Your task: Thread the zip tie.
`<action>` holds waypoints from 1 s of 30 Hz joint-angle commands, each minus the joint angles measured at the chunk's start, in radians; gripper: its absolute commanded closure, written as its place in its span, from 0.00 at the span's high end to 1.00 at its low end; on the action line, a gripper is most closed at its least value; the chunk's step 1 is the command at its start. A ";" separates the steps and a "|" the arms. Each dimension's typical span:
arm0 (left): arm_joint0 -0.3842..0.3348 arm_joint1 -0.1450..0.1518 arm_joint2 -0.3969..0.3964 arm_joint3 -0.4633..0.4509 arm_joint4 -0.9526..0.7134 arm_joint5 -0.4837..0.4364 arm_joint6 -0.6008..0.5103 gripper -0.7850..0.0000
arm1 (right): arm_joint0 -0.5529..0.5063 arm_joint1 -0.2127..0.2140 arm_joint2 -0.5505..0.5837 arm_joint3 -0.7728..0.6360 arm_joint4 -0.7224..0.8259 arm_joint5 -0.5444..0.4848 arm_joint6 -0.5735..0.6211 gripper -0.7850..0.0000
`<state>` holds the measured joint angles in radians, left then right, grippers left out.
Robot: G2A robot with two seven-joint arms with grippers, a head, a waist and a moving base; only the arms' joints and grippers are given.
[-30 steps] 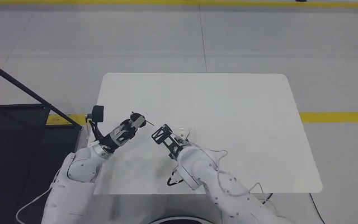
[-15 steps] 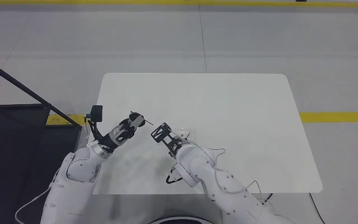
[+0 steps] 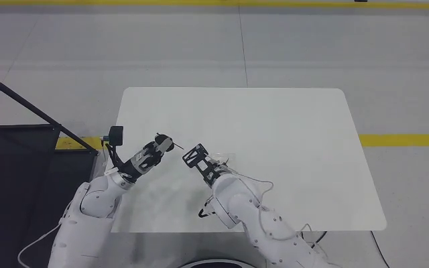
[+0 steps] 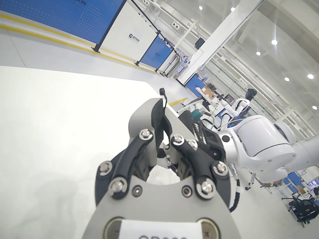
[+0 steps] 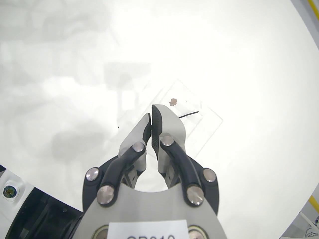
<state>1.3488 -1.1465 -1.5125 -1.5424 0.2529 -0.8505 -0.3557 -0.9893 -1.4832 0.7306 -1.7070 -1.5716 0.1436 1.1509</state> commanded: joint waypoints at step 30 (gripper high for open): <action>-0.135 0.018 0.117 0.070 -0.020 0.023 -0.240 0.00 | -0.525 0.100 0.262 -0.472 -0.091 -0.224 -0.852 0.00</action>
<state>1.2136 -1.1289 -1.3953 -1.4721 0.2333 -0.8272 -0.5957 -1.5145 -1.3834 0.9923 -2.1790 -1.6623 -0.0801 0.2984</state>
